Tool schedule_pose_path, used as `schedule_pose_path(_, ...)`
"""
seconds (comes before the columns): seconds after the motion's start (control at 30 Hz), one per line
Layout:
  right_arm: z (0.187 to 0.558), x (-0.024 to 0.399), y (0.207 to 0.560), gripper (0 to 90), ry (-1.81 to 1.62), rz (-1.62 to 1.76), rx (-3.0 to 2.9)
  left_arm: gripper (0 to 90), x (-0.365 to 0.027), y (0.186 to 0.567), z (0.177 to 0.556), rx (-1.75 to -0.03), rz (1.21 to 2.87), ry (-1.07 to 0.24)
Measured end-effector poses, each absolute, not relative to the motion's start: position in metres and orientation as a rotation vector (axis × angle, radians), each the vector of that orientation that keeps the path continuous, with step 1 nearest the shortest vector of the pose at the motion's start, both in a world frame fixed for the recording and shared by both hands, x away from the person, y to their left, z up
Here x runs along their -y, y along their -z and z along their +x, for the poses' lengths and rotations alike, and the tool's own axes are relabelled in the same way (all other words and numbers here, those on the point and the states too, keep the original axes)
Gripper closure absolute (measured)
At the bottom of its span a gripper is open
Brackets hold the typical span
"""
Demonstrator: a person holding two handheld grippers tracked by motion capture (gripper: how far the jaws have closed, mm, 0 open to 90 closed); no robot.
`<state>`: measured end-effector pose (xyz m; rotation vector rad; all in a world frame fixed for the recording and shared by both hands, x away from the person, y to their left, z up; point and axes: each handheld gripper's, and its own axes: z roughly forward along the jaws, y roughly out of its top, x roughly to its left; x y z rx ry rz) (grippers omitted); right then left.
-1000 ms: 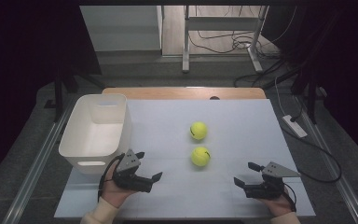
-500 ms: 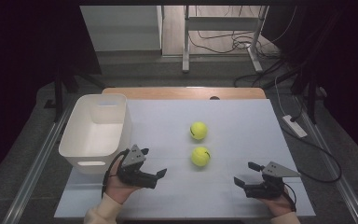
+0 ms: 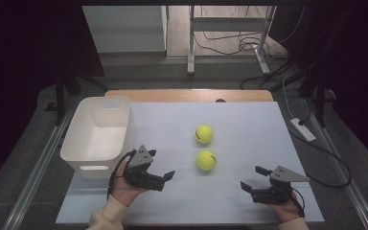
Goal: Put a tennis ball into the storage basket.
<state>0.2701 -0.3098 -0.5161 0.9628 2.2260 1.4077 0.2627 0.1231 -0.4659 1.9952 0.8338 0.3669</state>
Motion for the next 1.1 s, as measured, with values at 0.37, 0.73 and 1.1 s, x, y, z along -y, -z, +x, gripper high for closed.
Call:
schedule_pose_path(0.37, 0.27, 0.31, 0.516, 12.9, -1.411, 0.964, -2.224, 3.9, -0.112, 0.461, 0.268, -0.806, 2.006, -0.359)
schedule_pose_path(0.73, 0.27, 0.31, 0.516, 12.9, -1.408, 0.959, -2.228, 3.6, -0.102, 0.46, 0.272, -0.785, 2.027, -0.352)
schedule_pose_path(1.1, 0.27, 0.311, 0.516, 13.0, -1.406, 0.956, -2.229, 3.3, -0.095, 0.46, 0.277, -0.774, 2.045, -0.335)
